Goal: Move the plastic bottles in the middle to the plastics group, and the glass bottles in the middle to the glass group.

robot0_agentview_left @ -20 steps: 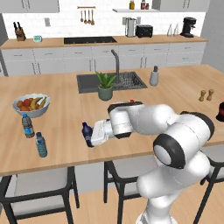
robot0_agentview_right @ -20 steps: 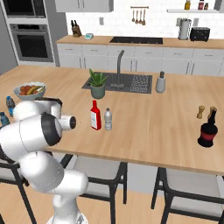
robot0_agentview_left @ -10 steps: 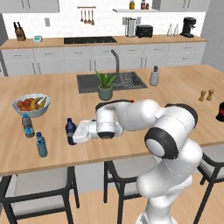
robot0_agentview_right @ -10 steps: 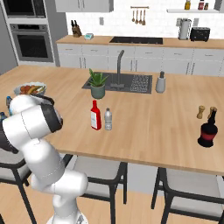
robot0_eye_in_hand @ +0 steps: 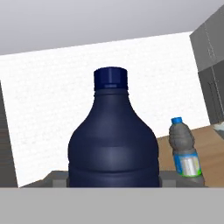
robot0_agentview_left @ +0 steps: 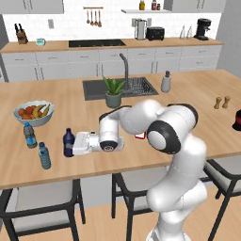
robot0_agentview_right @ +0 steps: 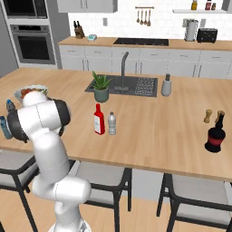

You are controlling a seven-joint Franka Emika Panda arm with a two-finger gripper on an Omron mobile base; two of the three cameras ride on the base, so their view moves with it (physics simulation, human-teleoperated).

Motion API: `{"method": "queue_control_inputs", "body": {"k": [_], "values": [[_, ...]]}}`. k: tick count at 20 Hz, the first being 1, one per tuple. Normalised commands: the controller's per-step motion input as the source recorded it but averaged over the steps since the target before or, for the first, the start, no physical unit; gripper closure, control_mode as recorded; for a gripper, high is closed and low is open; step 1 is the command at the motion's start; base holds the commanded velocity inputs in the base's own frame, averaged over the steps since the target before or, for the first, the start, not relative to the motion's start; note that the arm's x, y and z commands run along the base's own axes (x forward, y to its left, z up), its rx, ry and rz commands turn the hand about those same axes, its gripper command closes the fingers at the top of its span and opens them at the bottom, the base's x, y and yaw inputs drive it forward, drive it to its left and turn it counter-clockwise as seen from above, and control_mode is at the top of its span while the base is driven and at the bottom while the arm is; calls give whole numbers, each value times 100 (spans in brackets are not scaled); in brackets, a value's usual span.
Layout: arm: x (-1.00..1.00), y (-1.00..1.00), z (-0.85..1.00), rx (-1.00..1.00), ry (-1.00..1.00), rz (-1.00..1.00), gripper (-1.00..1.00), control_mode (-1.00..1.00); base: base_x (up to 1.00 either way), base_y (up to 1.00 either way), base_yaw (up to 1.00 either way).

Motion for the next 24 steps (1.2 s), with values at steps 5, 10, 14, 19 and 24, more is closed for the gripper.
{"method": "queue_control_inputs", "body": {"k": [5, 10, 14, 19, 24], "values": [[11, 32, -3, -21, 0, 2, 100, -100, 0, 0, 0], [29, 40, -16, -1, -5, 0, 100, -100, 0, 0, 0], [26, 36, -19, 5, -7, 0, 100, -100, 0, 0, 0], [16, 10, -34, 3, -7, 3, 100, -100, 0, 0, 0], [12, 0, -38, 1, -1, 1, 100, -100, 0, 0, 0]]}}
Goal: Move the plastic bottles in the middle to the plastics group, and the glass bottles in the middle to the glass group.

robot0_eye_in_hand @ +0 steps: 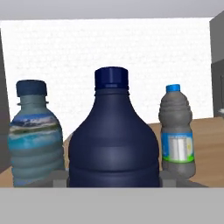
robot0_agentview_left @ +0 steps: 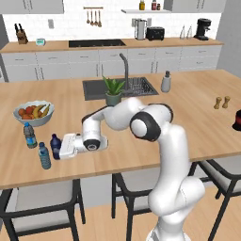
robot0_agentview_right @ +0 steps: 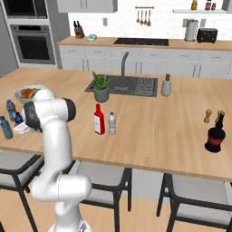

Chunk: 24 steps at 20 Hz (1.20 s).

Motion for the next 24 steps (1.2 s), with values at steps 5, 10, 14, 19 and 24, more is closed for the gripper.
{"method": "queue_control_inputs", "body": {"k": [5, 10, 14, 19, 24], "values": [[15, 1, -29, 0, 0, 1, 100, -100, 0, 0, 0], [18, 6, -30, 0, 0, 0, 100, -100, 0, 0, 0], [3, 3, -32, 0, 0, 0, -100, -100, 0, 0, 0], [0, -3, -26, 0, 0, 0, -100, -100, 0, 0, 0], [0, -9, -19, 0, -2, 2, -100, -100, 0, 0, 0]]}}
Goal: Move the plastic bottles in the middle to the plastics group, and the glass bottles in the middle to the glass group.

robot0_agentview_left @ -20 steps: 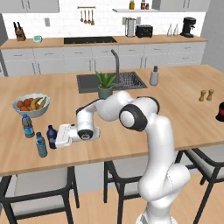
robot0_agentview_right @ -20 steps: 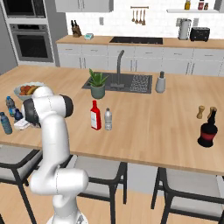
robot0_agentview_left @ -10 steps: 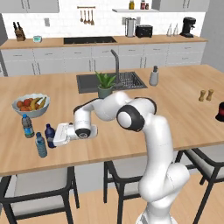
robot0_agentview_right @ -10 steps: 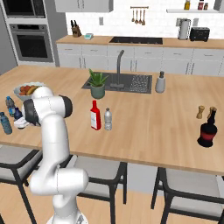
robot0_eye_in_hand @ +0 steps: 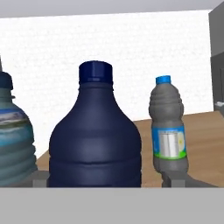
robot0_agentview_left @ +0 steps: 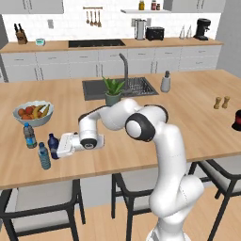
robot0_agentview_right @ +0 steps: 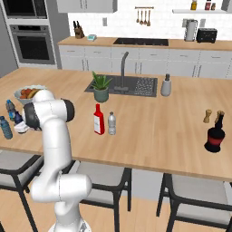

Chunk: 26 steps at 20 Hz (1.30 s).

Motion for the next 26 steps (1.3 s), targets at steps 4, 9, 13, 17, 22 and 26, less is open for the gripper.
{"method": "queue_control_inputs", "body": {"k": [4, 9, 13, 17, 22, 26], "values": [[-8, -7, -9, 1, -6, 4, -100, -100, 0, 0, 0], [-3, -14, -1, 4, -2, 4, -100, -100, 0, 0, 0], [0, -4, 4, 4, 0, 1, -100, -100, 0, 0, 0], [-6, -1, 11, 2, 0, 0, -100, -100, 0, 0, 0], [-36, -27, 15, 0, 0, 0, -100, -100, 0, 0, 0], [-34, -36, 11, 0, 0, 0, -100, -100, 0, 0, 0]]}}
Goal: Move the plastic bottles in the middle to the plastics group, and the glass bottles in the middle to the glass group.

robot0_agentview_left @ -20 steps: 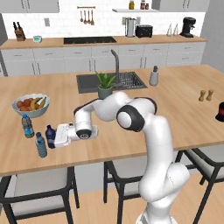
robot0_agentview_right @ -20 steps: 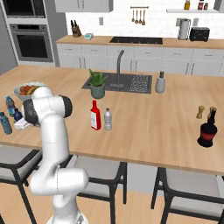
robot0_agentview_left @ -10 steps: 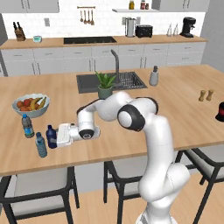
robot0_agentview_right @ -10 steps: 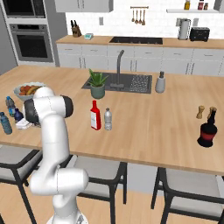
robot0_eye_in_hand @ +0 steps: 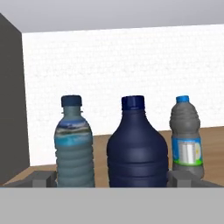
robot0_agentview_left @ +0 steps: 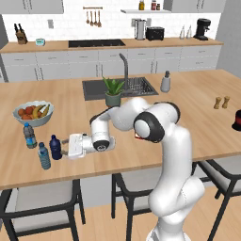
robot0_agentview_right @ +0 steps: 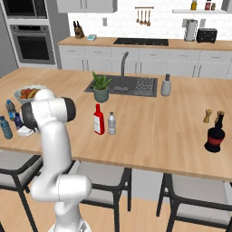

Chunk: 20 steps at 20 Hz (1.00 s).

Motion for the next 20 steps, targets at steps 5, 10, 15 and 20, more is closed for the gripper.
{"method": "queue_control_inputs", "body": {"k": [5, 10, 15, 20], "values": [[-25, -42, 29, 0, 0, -4, -100, -100, 0, 0, 0], [-17, -44, 43, 2, 1, -16, -100, -100, 0, 0, 0], [-32, -48, 47, 0, 0, -5, -100, -100, 0, 0, 0], [-48, -57, 38, 0, -1, -6, -100, -100, 0, 0, 0]]}}
